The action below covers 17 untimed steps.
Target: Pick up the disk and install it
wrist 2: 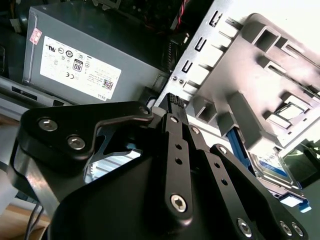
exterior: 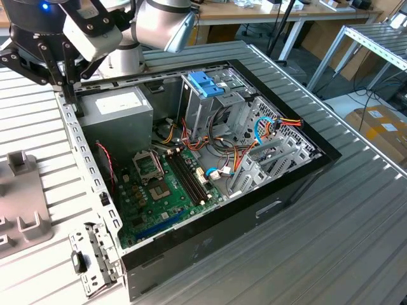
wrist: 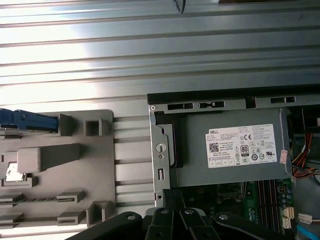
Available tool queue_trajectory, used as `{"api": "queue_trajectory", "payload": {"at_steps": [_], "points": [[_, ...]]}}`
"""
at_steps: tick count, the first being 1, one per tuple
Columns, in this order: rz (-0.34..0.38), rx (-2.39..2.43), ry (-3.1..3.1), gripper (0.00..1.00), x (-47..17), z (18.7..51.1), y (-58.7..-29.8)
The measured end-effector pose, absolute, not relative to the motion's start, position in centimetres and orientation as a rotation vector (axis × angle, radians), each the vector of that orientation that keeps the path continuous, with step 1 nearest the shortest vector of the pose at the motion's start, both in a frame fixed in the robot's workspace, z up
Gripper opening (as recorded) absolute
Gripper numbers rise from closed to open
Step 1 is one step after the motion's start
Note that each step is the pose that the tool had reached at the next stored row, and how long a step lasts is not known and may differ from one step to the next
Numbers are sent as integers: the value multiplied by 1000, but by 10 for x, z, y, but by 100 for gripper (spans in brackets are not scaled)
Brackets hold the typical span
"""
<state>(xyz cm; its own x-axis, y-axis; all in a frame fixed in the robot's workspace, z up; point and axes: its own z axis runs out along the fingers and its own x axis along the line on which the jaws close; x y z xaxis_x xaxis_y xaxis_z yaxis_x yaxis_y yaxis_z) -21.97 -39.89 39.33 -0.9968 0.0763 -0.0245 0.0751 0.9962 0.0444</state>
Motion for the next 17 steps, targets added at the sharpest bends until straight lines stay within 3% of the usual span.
{"api": "queue_trajectory", "payload": {"at_steps": [17], "points": [[68,118,3113,11,-233,393,-399]]}}
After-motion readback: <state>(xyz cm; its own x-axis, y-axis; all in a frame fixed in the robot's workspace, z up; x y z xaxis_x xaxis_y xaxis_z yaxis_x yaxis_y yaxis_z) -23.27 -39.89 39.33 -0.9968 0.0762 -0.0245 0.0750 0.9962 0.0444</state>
